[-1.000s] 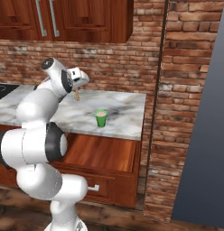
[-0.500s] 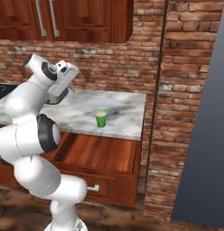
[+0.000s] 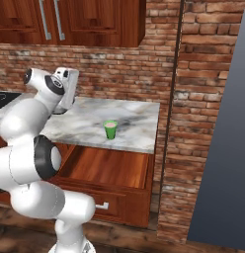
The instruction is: Pick up the straw from the left drawer and put it inside the smoothie cup.
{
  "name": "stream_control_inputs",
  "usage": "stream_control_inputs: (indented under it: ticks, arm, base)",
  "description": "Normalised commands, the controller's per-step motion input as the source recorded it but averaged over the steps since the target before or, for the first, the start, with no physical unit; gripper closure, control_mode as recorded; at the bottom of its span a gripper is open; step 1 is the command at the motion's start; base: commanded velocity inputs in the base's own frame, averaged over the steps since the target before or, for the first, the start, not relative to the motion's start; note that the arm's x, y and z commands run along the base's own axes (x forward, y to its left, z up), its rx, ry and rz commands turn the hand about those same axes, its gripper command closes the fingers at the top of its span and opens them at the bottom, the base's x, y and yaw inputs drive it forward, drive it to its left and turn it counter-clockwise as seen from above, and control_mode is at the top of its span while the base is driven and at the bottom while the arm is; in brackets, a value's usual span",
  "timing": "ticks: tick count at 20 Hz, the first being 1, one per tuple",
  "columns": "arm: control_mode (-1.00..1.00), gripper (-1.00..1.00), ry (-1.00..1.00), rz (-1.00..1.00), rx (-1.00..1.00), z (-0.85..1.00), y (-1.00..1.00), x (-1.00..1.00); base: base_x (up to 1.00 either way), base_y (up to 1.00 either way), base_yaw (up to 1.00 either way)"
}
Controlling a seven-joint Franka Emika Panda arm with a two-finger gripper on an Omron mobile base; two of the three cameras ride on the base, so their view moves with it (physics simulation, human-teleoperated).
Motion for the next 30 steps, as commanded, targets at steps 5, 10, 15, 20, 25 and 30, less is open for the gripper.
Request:
stream_control_inputs:
  ticks: [5, 10, 15, 20, 25, 30]
  arm:
    - [-1.0, 1.0, 0.29, 0.44, -0.51, 0.0, -0.13, -0.06]
    - [-1.0, 1.0, 0.34, 0.33, -0.63, 0.0, 0.0, 0.0]
    - [-1.0, 1.0, 0.28, 0.28, -0.63, 0.0, -0.02, 0.0]
    - [-1.0, 1.0, 0.18, 0.26, -0.61, -0.02, -0.05, 0.0]
    - [-1.0, 1.0, 0.02, 0.1, -0.36, -0.12, -0.08, 0.13]
    - [-1.0, 1.0, -0.08, -0.01, -0.02, -0.24, 0.0, 0.18]
  base:
    - [0.0, 0.0, 0.0]
    - [0.0, 0.0, 0.0]
    - [0.0, 0.0, 0.0]
    - [0.0, 0.0, 0.0]
    - [0.0, 0.0, 0.0]
    - [0.0, 0.0, 0.0]
